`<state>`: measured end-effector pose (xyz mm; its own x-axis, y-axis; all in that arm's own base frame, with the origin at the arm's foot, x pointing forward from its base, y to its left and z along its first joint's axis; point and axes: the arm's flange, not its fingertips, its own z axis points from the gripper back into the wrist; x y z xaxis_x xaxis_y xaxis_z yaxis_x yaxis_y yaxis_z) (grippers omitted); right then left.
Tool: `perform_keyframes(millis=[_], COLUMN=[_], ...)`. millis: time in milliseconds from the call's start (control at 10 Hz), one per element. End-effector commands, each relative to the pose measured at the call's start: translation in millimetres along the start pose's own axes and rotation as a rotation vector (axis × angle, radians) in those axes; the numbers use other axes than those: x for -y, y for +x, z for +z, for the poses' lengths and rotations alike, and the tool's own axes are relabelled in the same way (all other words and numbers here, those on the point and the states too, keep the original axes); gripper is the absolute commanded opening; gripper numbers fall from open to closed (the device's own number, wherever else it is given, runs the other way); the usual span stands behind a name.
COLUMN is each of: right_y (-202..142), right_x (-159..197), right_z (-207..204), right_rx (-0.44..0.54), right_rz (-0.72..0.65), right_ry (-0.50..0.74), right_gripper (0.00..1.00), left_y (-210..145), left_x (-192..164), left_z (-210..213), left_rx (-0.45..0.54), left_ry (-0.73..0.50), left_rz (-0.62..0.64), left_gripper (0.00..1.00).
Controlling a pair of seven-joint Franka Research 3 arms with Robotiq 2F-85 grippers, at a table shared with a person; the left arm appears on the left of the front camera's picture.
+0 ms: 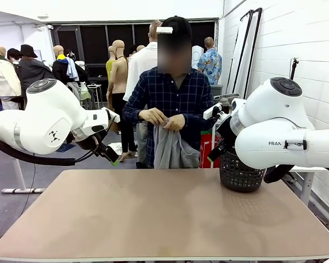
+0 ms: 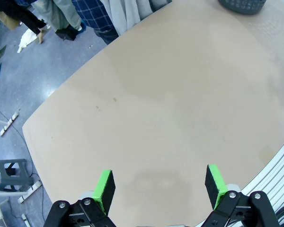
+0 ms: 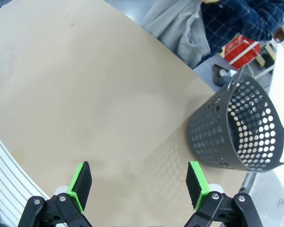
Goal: Fold the training pants.
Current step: Grab both ends of the Training pants handed by a person.
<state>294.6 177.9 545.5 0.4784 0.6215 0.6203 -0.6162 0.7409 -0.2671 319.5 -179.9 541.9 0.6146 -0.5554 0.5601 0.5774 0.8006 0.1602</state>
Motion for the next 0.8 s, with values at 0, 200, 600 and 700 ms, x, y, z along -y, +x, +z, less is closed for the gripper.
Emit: perform_keyframes(millis=[0,200,600,700], right_y=[0.0,0.0,0.0,0.0], right_x=[0.0,0.0,0.0,0.0], right_z=[-0.3,-0.3,-0.3,-0.3], right_rx=[-0.001,-0.001,-0.001,-0.001], right_rz=[0.003,0.003,0.003,0.003], right_ry=[-0.002,-0.002,-0.002,-0.002], right_gripper=[1.00,1.00,1.00,1.00], left_y=[-0.7,-0.7,-0.7,-0.7], left_x=[0.3,0.3,0.3,0.3], left_z=[-0.3,-0.3,-0.3,-0.3], left_rx=[-0.003,-0.003,-0.003,-0.003], left_ry=[-0.003,-0.003,-0.003,-0.003], left_rz=[-0.011,-0.011,-0.011,-0.011], left_gripper=[1.00,1.00,1.00,1.00])
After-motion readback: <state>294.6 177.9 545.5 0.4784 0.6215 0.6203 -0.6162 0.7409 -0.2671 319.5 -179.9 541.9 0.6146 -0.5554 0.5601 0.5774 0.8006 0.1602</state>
